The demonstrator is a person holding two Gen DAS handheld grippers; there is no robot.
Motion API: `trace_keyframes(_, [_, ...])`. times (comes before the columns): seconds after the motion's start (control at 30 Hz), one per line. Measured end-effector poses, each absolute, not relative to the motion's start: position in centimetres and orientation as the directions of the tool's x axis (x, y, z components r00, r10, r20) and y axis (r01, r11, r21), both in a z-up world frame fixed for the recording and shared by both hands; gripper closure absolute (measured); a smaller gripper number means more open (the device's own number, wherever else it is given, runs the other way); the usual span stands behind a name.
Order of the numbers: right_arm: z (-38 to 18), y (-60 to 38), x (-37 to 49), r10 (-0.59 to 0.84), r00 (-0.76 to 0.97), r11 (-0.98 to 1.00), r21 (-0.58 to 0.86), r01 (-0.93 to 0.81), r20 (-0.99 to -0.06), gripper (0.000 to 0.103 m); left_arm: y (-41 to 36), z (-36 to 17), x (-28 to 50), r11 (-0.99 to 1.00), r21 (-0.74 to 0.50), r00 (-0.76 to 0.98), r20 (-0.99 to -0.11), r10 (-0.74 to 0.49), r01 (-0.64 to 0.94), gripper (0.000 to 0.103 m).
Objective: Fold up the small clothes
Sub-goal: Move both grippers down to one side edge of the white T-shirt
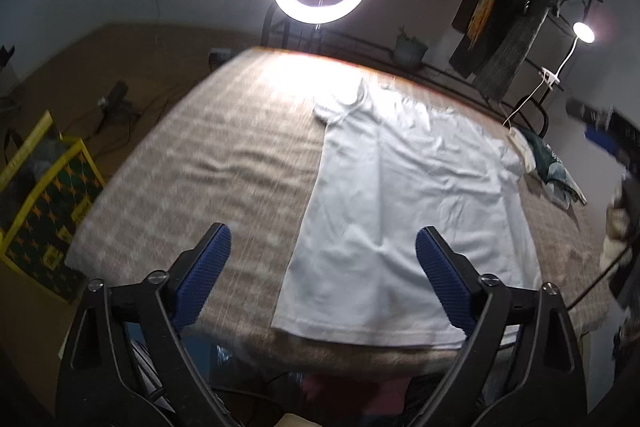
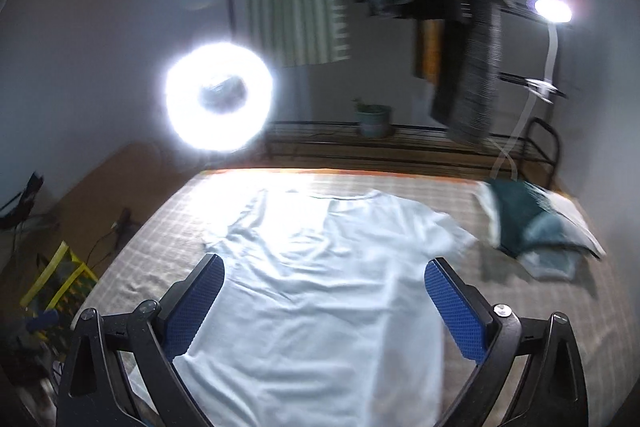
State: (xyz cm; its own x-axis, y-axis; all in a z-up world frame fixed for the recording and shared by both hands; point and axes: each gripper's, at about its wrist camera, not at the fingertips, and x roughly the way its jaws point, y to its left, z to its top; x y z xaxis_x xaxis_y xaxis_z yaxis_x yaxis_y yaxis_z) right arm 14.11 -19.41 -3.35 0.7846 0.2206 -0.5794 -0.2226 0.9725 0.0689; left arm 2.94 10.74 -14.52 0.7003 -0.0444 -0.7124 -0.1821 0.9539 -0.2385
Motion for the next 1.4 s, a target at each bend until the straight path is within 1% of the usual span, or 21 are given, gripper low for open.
trace_keyframes(0.17, [-4.3, -15.2, 18.6, 0.304, 0.726, 0.946, 0.108, -0.305, -0.617, 0.009, 11.9, -18.5, 3.4, 0.941, -0.262, 0.627, -0.776, -0.074, -0.214, 0.025])
trace_keyframes(0.33, [-5.2, -11.5, 22.3, 0.348, 0.683, 0.927, 0.128, -0.352, -0.643, 0.011, 12.5, -21.7, 3.5, 0.926, -0.298, 0.57, -0.813, -0.12, -0.23, 0.029])
trace_keyframes(0.47, [-5.9, -8.5, 25.6, 0.374, 0.646, 0.912, 0.136, -0.388, -0.665, 0.013, 12.3, -23.2, 4.0, 0.919, -0.32, 0.541, -0.827, -0.153, -0.23, 0.036])
trace_keyframes(0.57, [-6.6, -5.8, 28.3, 0.39, 0.611, 0.898, 0.139, -0.416, -0.689, 0.016, 12.2, -23.9, 4.5, 0.916, -0.331, 0.53, -0.831, -0.17, -0.225, 0.038])
trace_keyframes(0.7, [-8.4, -2.0, 32.2, 0.425, 0.538, 0.875, 0.178, -0.451, -0.728, 0.019, 12.2, -24.8, 5.0, 0.913, -0.342, 0.515, -0.836, -0.187, -0.223, 0.042])
trace_keyframes(0.77, [-9.7, -0.1, 34.5, 0.438, 0.487, 0.868, 0.214, -0.449, -0.756, 0.022, 12.3, -25.2, 5.2, 0.909, -0.351, 0.509, -0.838, -0.198, -0.223, 0.042])
trace_keyframes(0.93, [-13.4, 4.1, 39.5, 0.462, 0.364, 0.86, 0.307, -0.408, -0.809, 0.024, 12.4, -26.0, 5.6, 0.898, -0.375, 0.5, -0.837, -0.221, -0.231, 0.045])
trace_keyframes(1.07, [-17.3, 7.4, 42.7, 0.423, 0.281, 0.876, 0.309, -0.371, -0.861, 0.029, 12.4, -26.1, 5.7, 0.901, -0.377, 0.506, -0.832, -0.227, -0.216, 0.046])
trace_keyframes(1.17, [-19.8, 9.5, 44.4, 0.381, 0.251, 0.89, 0.28, -0.359, -0.89, 0.032, 12.7, -26.2, 5.8, 0.892, -0.395, 0.509, -0.826, -0.241, -0.219, 0.059])
trace_keyframes(1.23, [-21.1, 10.5, 45.4, 0.341, 0.246, 0.903, 0.243, -0.354, -0.907, 0.033, 13.0, -26.3, 5.9, 0.883, -0.415, 0.512, -0.819, -0.258, -0.22, 0.065])
trace_keyframes(1.33, [-22.5, 11.5, 46.6, 0.287, 0.243, 0.918, 0.193, -0.348, -0.927, 0.034, 13.3, -26.5, 6.1, 0.87, -0.441, 0.511, -0.812, -0.282, -0.22, 0.077])
trace_keyframes(1.37, [-22.9, 11.7, 46.9, 0.265, 0.24, 0.922, 0.173, -0.346, -0.934, 0.036, 13.3, -26.6, 6.2, 0.865, -0.452, 0.507, -0.81, -0.296, -0.217, 0.084])
trace_keyframes(1.4, [-23.4, 12.0, 47.2, 0.239, 0.236, 0.926, 0.148, -0.346, -0.942, 0.037, 13.2, -26.7, 6.2, 0.863, -0.457, 0.504, -0.809, -0.303, -0.214, 0.087])
